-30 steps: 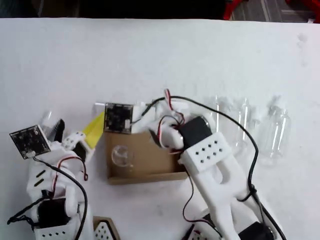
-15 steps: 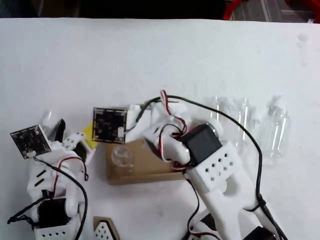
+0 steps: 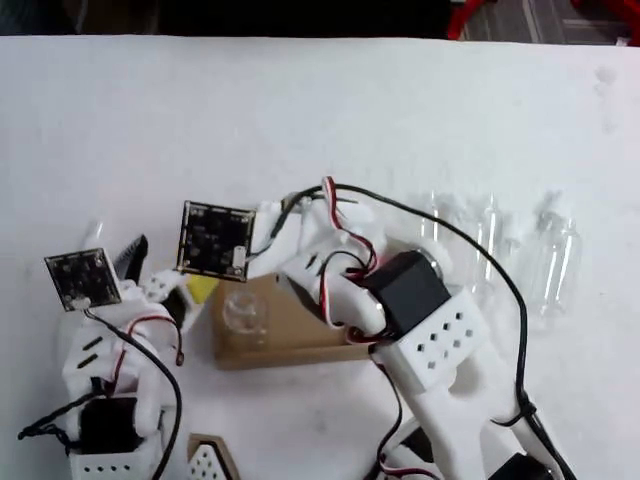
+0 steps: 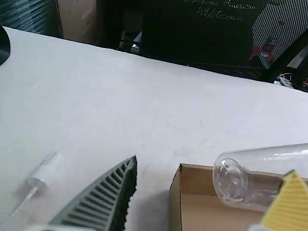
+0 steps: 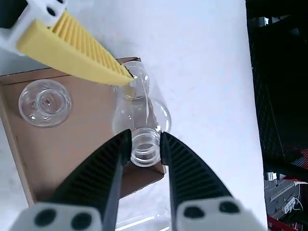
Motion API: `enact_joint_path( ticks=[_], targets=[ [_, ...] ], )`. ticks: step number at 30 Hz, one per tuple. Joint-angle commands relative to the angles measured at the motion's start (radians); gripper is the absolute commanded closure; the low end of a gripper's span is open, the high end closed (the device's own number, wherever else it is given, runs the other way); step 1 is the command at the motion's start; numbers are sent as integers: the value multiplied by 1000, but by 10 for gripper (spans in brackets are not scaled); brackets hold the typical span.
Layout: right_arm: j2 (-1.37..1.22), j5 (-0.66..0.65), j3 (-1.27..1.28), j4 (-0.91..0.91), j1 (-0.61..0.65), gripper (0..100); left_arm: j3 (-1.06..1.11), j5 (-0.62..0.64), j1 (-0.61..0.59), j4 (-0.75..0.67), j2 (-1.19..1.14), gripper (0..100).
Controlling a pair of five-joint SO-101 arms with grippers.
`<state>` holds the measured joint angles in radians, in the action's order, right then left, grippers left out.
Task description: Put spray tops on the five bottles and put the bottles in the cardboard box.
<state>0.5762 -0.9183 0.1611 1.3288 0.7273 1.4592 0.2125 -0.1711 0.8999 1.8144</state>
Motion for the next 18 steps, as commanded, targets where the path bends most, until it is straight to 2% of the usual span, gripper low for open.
enact_joint_path(
  ticks=[1, 4, 8, 15, 18],
  targets=[
    [16, 23, -49, -2, 4, 982, -28, -6, -61, -23, 8, 585],
    [-15, 152, -133, 82, 19, 983, -63, 44, -168, -20, 8, 585],
    [-183, 229, -367, 237, 21, 983, -71, 118, -286, -28, 8, 585],
    [-647, 235, -707, 387, 13, 982, -66, 132, -312, -21, 8, 585],
    [-766, 232, -822, 390, -4, 982, -46, 133, -308, -29, 8, 585]
  ],
)
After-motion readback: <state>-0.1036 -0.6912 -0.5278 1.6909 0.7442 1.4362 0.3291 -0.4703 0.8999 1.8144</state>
